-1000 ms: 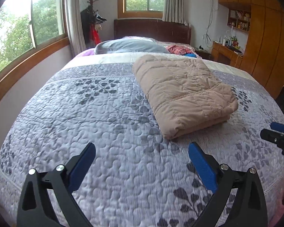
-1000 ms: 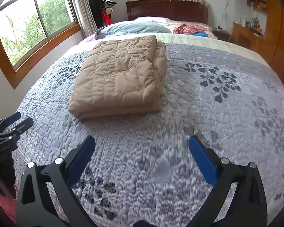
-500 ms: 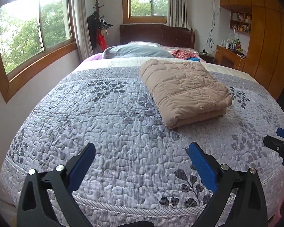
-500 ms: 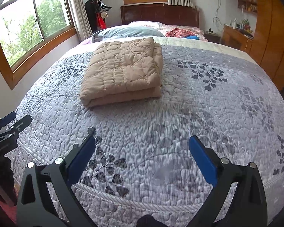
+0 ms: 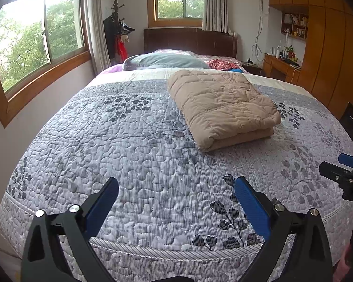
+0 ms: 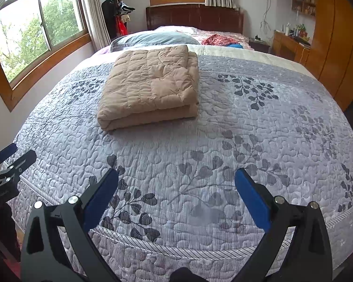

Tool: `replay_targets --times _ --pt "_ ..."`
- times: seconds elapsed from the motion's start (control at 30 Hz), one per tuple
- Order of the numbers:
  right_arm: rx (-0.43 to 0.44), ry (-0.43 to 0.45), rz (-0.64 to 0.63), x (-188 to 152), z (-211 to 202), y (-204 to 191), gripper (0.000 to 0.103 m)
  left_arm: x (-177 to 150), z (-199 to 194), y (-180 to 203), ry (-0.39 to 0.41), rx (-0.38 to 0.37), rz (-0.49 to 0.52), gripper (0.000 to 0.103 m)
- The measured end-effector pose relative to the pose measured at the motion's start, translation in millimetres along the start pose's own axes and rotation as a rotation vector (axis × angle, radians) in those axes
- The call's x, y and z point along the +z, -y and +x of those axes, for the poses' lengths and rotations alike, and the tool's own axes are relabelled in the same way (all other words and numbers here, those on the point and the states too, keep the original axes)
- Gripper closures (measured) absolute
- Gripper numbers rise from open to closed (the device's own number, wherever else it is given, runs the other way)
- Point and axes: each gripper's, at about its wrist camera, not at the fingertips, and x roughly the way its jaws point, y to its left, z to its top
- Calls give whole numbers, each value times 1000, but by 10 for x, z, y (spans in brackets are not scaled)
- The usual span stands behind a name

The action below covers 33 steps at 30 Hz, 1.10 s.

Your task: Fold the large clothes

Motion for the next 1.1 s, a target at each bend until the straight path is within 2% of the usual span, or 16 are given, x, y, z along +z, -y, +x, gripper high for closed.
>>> replay_targets --times 1.1 --pt "20 -7 7 -3 39 52 5 5 20 77 -12 -10 37 4"
